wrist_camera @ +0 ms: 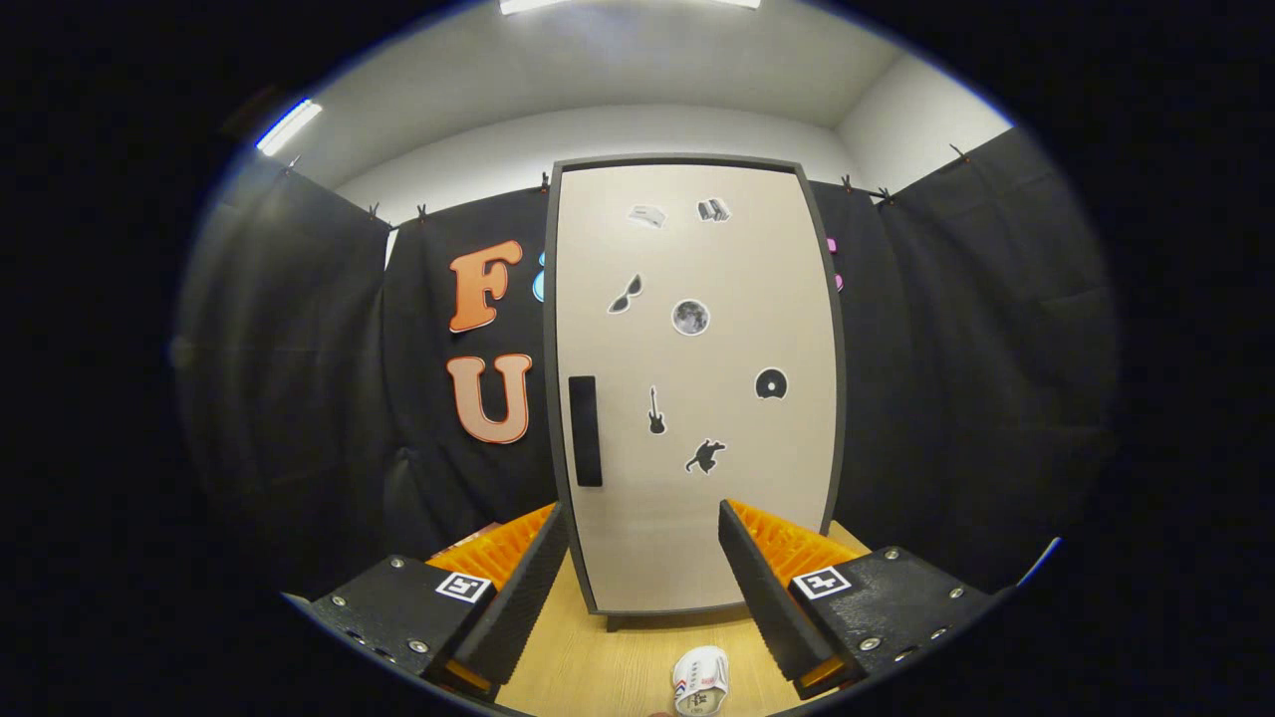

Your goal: Open the shoe cabinet door, grab the shoes and put them into the shoe cabinet, then close the shoe cabinet door.

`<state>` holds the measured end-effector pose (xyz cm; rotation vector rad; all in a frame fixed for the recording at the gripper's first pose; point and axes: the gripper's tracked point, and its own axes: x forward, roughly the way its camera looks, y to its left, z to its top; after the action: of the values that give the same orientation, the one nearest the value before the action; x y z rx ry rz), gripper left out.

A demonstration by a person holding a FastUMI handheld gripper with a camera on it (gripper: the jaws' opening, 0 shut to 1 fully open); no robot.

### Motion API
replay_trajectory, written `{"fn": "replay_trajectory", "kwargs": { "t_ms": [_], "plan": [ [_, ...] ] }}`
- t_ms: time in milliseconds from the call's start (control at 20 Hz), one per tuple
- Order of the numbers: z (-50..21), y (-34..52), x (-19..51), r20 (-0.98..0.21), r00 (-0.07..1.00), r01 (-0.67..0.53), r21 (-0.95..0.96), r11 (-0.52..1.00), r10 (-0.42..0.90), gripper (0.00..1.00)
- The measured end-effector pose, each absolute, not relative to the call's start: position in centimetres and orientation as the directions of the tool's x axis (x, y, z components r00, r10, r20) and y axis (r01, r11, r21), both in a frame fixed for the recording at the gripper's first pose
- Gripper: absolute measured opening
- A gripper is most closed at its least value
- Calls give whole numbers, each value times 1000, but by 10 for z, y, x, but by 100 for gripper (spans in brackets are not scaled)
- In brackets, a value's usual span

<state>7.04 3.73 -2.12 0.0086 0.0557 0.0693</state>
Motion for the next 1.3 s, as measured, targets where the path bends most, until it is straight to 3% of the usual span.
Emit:
{"fn": "replay_trajectory", "kwargs": {
  "t_ms": [700,1300],
  "plan": [
    [-45,105,164,-86,988,-128,-13,992,126,94],
    [-53,122,239,-80,993,-92,-5,996,91,94]
  ]
}}
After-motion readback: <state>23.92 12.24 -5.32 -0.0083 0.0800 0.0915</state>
